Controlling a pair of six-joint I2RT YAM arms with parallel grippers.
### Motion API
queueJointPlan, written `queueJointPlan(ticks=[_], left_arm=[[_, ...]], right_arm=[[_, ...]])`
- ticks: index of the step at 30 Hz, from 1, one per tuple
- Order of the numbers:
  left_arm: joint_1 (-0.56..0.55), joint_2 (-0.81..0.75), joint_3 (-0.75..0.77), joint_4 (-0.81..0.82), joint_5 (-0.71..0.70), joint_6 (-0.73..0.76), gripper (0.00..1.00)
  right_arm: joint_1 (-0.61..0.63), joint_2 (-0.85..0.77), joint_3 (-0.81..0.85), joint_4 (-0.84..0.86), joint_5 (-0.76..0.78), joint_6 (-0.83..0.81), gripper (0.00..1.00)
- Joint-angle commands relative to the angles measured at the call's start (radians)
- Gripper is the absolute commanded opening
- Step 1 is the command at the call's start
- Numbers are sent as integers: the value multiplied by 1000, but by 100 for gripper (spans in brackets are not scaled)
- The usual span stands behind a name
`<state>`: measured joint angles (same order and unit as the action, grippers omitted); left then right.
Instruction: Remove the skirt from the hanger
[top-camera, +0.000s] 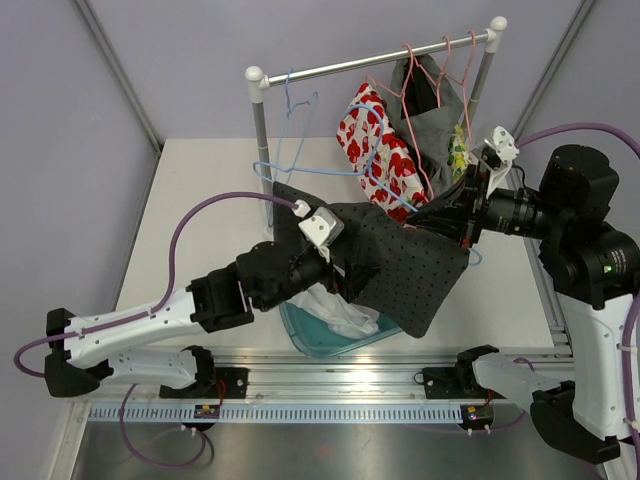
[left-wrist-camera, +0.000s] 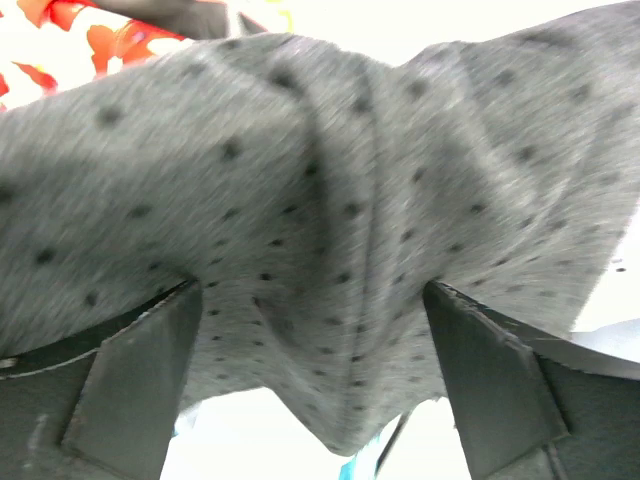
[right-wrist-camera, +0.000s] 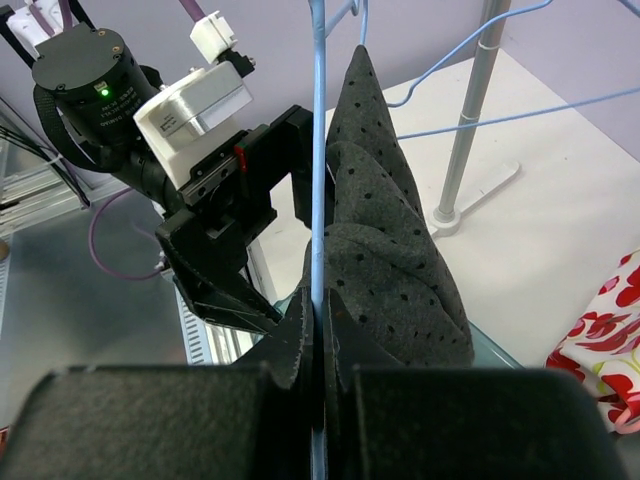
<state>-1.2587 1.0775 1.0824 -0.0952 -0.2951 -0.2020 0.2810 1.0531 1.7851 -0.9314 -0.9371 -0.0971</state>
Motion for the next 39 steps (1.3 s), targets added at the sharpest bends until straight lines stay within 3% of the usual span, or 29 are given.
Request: queueJointPlan(ticks=[1, 2, 4, 5, 6, 12, 17, 19, 24, 30, 39], left_arm=[[-4, -14, 4, 139, 104, 24, 92], [-4, -14, -2, 156, 166, 26, 79], [-4, -5, -6, 176, 195, 38, 63], [-4, -1, -6, 176, 195, 42, 50], [-2, 2, -9, 176, 186, 52, 30], [2, -22, -39, 180, 108, 62, 0], [2, -102, -58, 154, 125, 76, 0], [2, -149, -35, 39, 146, 101, 0], [2, -445, -1, -173, 105, 136, 0], [2, -703, 112, -336, -99, 165, 0], [2, -735, 191, -440, -323, 260, 0]], right_arm=[[-5, -5, -9, 118, -46, 36, 0], [-5, -4, -10, 121, -46, 37, 0], [-6, -5, -12, 123, -46, 39, 0], [-6, -5, -10, 123, -46, 40, 0], [-6, -7, -7, 123, -46, 39, 0], [-5, -15, -4, 112, -42, 37, 0], [-12, -18, 3, 98, 32, 13, 0], [-23, -24, 29, 63, 96, -33, 0], [-55, -34, 43, 26, 241, -84, 0], [-117, -39, 28, 26, 287, -90, 0], [-155, -31, 112, -30, 323, -122, 0]])
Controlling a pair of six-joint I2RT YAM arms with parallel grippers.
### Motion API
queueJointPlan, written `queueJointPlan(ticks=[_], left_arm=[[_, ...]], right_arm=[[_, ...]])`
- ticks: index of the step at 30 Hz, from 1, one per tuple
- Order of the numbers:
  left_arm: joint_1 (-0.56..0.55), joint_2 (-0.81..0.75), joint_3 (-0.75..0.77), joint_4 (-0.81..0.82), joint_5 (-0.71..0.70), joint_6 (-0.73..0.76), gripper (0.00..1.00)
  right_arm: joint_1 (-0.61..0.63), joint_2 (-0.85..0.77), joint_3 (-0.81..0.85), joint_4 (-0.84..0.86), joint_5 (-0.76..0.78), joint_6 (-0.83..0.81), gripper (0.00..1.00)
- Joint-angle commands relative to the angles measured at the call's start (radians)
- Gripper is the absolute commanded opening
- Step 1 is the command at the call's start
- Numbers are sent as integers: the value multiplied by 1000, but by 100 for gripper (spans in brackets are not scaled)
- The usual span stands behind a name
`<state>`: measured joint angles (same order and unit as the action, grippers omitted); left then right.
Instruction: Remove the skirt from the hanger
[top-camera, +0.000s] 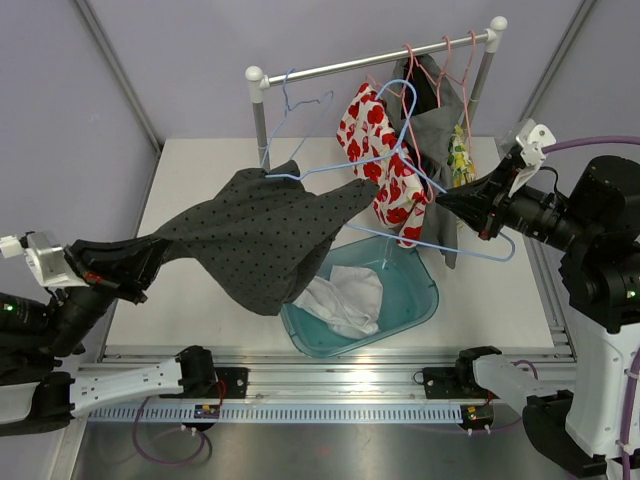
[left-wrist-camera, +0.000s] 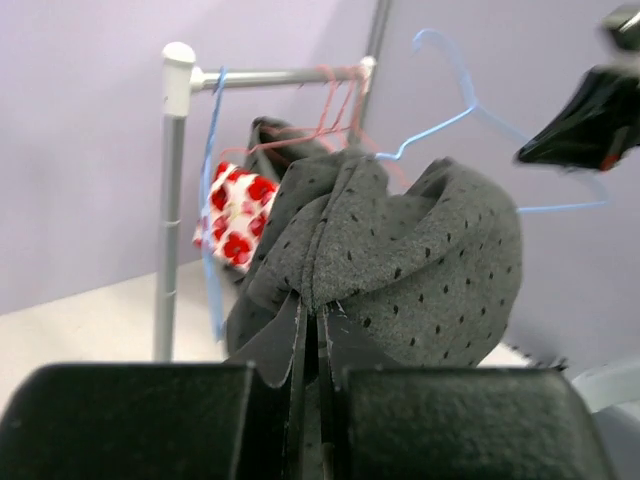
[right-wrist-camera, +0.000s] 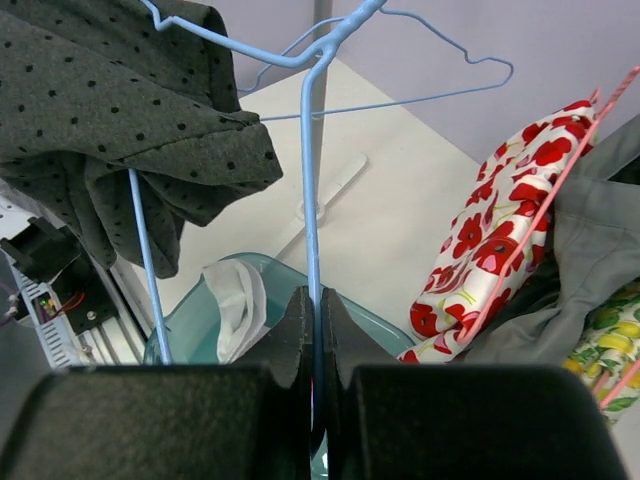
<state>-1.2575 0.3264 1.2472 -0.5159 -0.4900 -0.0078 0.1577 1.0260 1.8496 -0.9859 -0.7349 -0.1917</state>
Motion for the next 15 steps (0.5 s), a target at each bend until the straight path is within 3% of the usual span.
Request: queueJointPlan(ticks=[1, 9, 15], left_arm=[[1, 16, 37, -21, -139, 78, 0], [0, -89, 95, 88, -64, 154, 0], [1, -130, 127, 82, -13, 118, 0]], right_arm=[[-33, -4, 46, 23, 137, -28, 0], [-46, -21, 33, 16, 357, -81, 0], [-47, -30, 5, 23, 359, -106, 0]])
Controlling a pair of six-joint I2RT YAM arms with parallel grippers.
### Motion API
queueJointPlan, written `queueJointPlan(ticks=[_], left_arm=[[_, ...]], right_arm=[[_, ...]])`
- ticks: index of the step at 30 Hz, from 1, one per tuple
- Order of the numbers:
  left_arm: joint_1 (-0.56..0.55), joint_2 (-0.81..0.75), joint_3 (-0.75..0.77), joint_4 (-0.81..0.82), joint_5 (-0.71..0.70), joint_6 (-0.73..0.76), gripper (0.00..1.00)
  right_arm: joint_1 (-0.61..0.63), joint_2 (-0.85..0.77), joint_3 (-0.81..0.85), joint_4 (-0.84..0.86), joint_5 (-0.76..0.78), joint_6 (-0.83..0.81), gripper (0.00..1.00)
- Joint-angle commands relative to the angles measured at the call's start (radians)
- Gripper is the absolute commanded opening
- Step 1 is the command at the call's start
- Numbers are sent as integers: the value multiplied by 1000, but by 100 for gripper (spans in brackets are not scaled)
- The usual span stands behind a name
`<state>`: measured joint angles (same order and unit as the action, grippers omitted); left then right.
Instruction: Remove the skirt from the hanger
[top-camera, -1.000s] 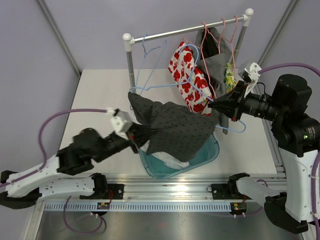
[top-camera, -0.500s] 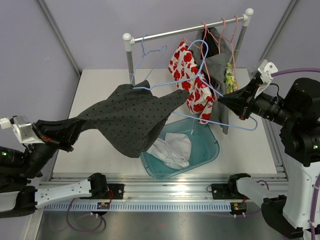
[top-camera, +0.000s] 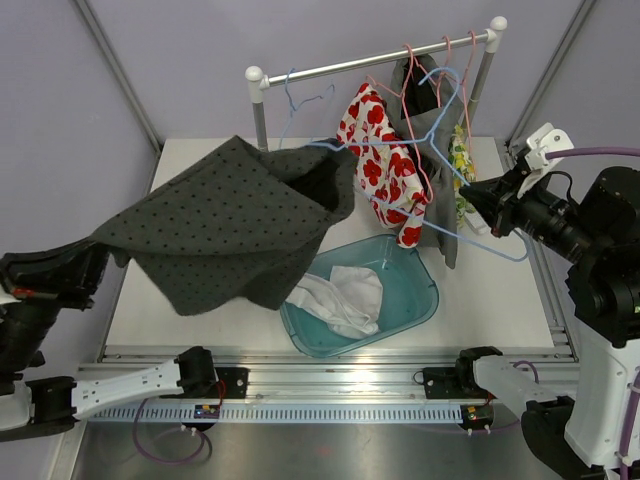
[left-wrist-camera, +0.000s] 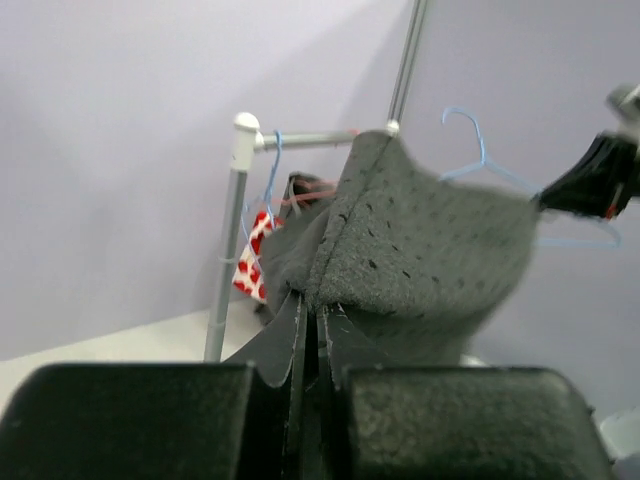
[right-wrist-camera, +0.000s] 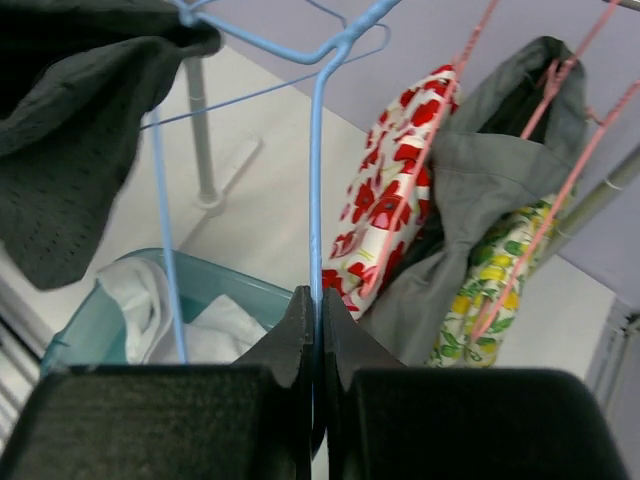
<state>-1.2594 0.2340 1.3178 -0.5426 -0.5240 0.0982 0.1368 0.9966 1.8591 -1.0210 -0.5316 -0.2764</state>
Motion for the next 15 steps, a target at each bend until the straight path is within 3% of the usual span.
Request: queueJointPlan(ticks=[1, 8, 15], left_arm=[[5, -39, 61, 99, 12, 11, 0], [-5, 14, 49, 6, -174, 3, 0], [-32, 82, -187, 90, -269, -32, 0]], right_arm=[[-26, -1, -5, 58, 151, -21, 0], [-29, 4, 3, 42, 18, -21, 0], [-29, 23, -23, 52, -137, -21, 0]])
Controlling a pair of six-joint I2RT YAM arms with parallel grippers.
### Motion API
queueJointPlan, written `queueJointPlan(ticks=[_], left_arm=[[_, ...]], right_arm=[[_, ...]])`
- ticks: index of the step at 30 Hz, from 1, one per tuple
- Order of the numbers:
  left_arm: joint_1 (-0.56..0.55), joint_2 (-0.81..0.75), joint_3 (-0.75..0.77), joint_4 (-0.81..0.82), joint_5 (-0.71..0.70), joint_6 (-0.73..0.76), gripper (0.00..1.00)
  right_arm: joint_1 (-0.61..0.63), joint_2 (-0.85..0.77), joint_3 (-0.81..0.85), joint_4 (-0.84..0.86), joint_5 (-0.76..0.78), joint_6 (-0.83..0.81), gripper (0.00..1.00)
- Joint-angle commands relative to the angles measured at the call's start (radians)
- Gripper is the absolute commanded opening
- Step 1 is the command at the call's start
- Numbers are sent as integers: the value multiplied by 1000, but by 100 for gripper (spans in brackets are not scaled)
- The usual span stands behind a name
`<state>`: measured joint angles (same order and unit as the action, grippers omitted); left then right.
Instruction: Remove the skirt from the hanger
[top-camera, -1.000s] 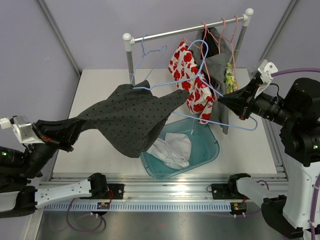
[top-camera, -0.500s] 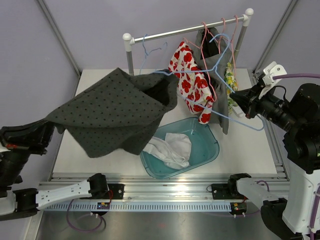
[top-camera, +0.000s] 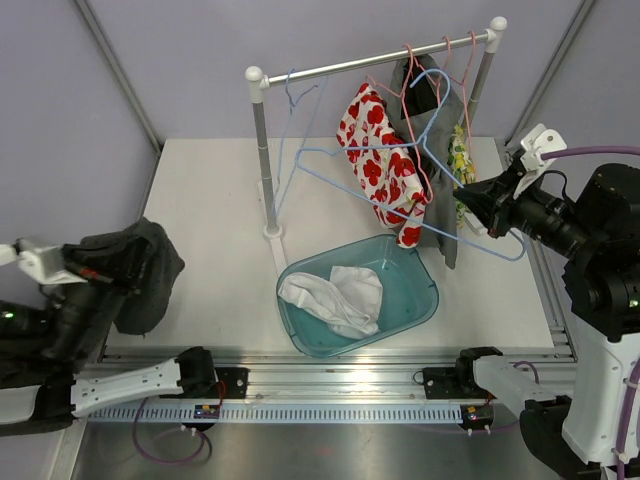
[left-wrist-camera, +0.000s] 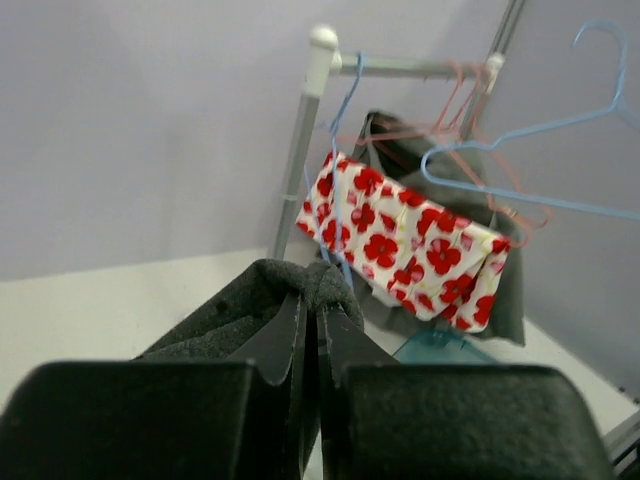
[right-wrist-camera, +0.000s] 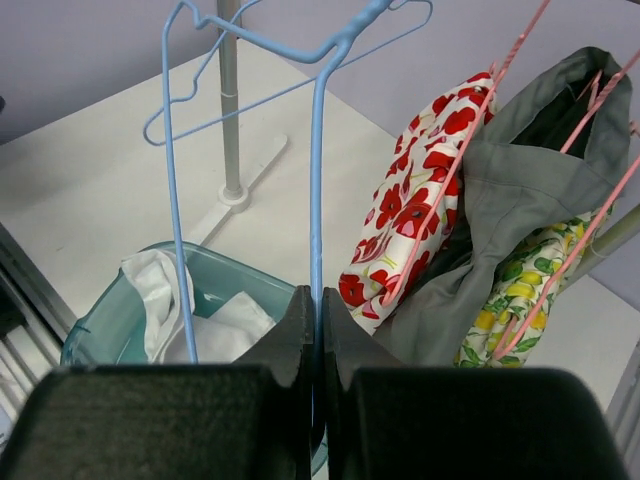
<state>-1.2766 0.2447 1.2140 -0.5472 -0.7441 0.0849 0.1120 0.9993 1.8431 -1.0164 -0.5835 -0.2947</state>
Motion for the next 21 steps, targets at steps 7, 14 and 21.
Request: queueJointPlan(ticks=[7, 14, 21], left_arm=[[-15, 123, -169, 181, -90, -16, 0], [-13, 78, -361, 132, -221, -66, 0], [-13, -44, -441, 33, -206, -247, 56]], right_arm=[[-3, 54, 4, 39, 23, -40, 0], [-3, 101, 50, 27, 43, -83, 0], [-3, 177, 201, -43, 108, -148, 0]])
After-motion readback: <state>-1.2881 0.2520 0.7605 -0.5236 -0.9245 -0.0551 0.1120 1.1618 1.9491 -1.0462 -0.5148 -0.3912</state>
